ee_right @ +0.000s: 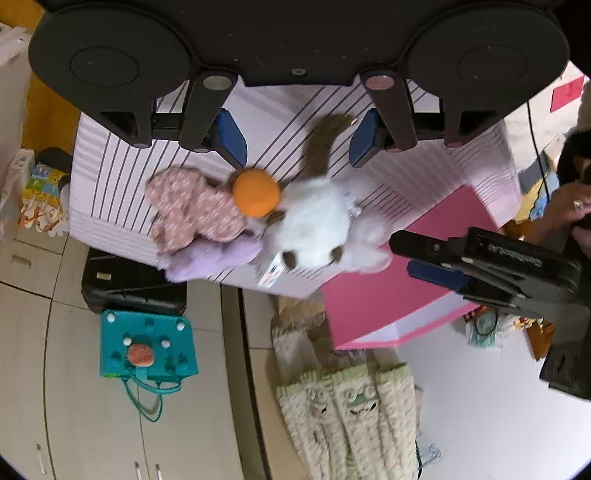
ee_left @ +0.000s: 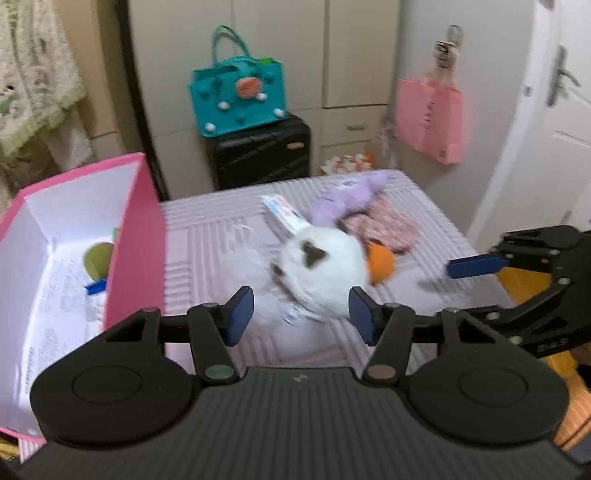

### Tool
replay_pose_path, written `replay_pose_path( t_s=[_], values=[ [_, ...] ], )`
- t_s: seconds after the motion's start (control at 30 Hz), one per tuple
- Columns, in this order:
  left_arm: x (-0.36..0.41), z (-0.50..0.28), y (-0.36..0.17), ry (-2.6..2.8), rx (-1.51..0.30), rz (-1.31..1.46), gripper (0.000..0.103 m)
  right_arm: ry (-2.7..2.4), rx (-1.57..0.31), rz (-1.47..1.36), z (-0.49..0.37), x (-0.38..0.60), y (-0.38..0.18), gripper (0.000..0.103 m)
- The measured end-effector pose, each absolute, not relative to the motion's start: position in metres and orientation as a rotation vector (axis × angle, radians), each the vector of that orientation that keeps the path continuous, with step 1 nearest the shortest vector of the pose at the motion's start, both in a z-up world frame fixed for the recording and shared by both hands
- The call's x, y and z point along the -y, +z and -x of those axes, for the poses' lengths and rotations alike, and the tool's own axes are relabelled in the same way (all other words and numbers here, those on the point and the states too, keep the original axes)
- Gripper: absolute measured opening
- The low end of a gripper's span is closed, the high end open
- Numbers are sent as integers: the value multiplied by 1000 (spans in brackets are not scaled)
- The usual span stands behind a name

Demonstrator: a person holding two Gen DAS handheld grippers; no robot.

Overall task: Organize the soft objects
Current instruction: 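Grasp the floral pink cloth with the right tool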

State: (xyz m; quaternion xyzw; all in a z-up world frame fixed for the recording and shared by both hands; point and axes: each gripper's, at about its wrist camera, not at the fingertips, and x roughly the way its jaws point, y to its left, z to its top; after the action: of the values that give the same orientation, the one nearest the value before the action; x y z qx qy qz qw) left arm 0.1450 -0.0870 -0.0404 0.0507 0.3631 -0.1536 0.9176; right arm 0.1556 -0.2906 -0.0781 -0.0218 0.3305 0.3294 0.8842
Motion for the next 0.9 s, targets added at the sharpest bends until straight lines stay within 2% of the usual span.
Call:
replay_pose_path(
  t_s=[0.3,0.5,0.9],
  values=[
    [79,-186,-51,-181,-747,-114,38,618,-612,57,-198,295,-79,69],
    [78,-211,-65,-114,-776,-137,38,549,-650,7,-236,297,-89,75],
    [82,-226,-88,-151,-847,-92,38,499,-792,-6,-276,279,-121,78]
  ],
)
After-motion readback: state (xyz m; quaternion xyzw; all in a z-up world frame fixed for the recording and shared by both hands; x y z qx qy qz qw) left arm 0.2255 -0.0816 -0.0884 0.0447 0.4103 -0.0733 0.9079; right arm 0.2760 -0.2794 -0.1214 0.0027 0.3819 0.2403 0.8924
